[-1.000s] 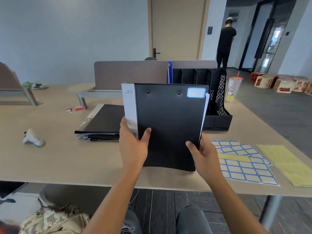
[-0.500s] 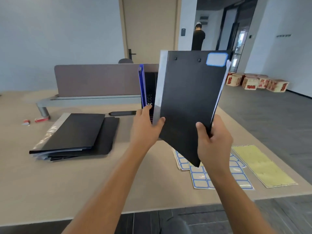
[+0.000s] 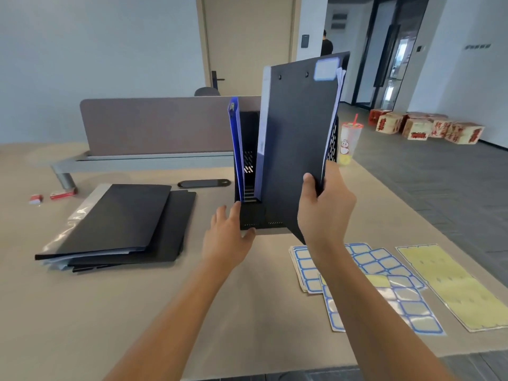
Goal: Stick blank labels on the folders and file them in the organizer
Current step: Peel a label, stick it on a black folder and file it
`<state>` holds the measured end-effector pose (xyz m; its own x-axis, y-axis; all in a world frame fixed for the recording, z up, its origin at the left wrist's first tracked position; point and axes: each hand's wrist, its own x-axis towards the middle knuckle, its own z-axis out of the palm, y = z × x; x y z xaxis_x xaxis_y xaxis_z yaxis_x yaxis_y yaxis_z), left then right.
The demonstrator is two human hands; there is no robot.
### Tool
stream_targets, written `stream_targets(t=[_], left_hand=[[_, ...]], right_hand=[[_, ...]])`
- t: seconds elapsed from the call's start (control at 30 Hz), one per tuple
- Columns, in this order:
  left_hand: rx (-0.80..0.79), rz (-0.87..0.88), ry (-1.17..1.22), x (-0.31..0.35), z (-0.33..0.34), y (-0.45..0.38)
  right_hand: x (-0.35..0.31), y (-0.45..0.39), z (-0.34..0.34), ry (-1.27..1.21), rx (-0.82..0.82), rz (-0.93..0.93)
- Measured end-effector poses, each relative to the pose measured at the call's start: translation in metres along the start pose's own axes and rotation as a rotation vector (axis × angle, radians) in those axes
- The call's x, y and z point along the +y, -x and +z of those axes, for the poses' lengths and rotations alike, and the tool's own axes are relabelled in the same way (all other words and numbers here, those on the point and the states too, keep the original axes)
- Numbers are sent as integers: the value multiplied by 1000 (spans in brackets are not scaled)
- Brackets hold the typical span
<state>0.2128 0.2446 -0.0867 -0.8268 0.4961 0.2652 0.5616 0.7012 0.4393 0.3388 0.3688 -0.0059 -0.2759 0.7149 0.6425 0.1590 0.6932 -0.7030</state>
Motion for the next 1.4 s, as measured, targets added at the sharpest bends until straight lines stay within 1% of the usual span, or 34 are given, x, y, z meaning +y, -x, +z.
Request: stream_targets(t=[0.1,0.27,0.43,0.63,0.77,0.9,1.07,1.23,1.4], left_hand=[[-12,-11,-6,-7,9,-9],[-17,30,14,-18,30,-27],[48,79,-34,-33,42,-38],[81,176,19,-43,51,-37],[81,191,58,-44,56,-36],[84,213,78,-50,55,-36],[51,197,85,-49,58,-35],[35,202,131,-48,58,-33],[16,203,181,-47,56,-31]], right_hand=[[-6,-11,21,33,-11,16],[-9,-27,62,38,-46,11],[-3,-36,97,71,-37,-38],[-1,-47,134,62,-28,-71],[-2,-50,157,27,-61,-81],[1,-49,170,-37,-95,-133],[4,-48,179,-90,-111,-175],[4,-47,186,-103,-112,-254],[1,-48,190,-127,-166,-281]])
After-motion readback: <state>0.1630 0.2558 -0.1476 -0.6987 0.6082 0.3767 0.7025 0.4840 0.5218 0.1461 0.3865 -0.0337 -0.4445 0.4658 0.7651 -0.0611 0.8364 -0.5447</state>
